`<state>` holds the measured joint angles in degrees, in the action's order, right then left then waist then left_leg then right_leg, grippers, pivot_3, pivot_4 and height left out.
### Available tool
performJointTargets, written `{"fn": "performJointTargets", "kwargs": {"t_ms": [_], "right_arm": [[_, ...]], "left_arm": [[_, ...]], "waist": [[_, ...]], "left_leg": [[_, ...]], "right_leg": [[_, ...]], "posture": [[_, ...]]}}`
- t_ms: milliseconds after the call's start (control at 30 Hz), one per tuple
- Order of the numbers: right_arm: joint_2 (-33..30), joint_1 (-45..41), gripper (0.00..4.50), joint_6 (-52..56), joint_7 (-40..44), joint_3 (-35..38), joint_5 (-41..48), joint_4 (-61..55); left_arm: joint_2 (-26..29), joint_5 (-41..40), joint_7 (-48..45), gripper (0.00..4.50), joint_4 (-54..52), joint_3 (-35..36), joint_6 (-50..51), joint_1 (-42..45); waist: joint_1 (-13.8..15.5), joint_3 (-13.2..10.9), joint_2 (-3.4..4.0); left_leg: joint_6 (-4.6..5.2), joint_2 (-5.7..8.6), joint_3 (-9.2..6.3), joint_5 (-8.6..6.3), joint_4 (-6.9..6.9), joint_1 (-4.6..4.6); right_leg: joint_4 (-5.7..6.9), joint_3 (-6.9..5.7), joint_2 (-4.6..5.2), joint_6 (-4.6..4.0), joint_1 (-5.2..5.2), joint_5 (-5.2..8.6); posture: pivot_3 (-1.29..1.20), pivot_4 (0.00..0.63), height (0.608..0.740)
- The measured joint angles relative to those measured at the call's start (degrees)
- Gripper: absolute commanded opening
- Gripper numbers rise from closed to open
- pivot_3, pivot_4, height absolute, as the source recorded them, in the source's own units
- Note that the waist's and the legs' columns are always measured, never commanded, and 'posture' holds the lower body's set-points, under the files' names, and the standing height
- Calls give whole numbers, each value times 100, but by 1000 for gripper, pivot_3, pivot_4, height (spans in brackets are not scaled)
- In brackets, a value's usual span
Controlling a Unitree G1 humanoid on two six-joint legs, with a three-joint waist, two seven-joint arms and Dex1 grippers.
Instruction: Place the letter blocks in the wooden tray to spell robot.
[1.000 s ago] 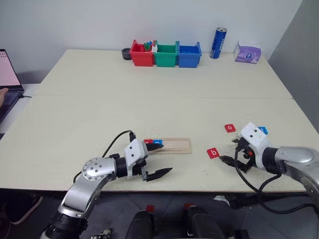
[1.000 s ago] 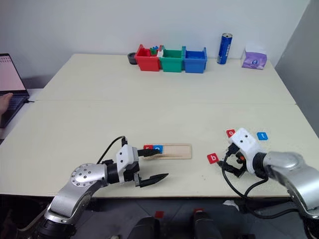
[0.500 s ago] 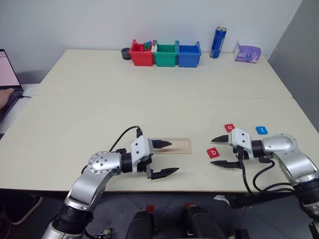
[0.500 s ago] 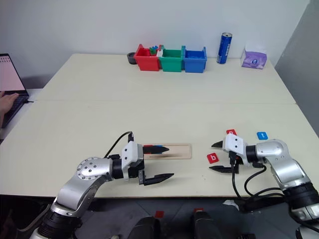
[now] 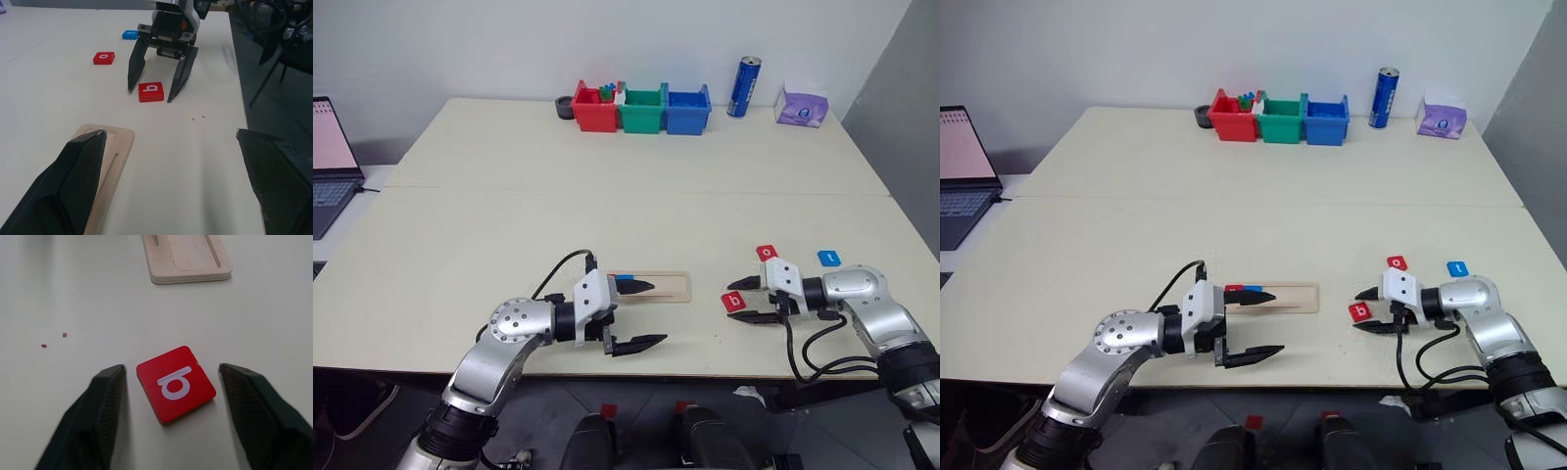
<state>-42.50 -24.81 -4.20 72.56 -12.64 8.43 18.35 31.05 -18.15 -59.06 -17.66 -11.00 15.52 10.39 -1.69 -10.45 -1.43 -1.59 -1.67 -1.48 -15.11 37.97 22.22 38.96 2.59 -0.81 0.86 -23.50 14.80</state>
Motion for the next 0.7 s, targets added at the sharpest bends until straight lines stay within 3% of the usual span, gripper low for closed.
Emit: {"fn": "performJointTargets", "kwargs": {"t_ms": [67, 100, 467, 700], "right_arm": [[22, -46, 1500, -12, -5, 0, -53, 35], [24, -58, 1461, -14, -7, 1, -59, 47], [111, -95, 1461, 570, -63, 50, 55, -455], [837, -685, 1461, 1496, -276, -24, 290, -1181]], "left_arm": [[-4, 0, 1, 4500, -19, 0, 31, 31], [-8, 0, -2, 4500, -20, 0, 31, 33], [74, -15, -67, 4500, 357, 168, -241, -7], [880, -211, -445, 4500, 937, 1098, -587, -308]], "waist": [[0, 0, 0], [-1, 0, 0], [-15, -2, 2], [-43, -6, 10]], "left_leg": [[0, 0, 1, 0, -1, -15], [0, 0, 2, 0, -2, -21], [0, -4, 0, 0, -4, -22], [0, -10, -3, 0, -12, -26]], "right_leg": [[0, 2, 0, 0, 11, 1], [0, 2, 0, 0, 16, 1], [1, 2, -2, -1, 17, 1], [3, -4, -6, -11, 14, 8]], "posture": [[0, 150, 740], [0, 150, 740], [0, 150, 740], [0, 150, 740]]}}
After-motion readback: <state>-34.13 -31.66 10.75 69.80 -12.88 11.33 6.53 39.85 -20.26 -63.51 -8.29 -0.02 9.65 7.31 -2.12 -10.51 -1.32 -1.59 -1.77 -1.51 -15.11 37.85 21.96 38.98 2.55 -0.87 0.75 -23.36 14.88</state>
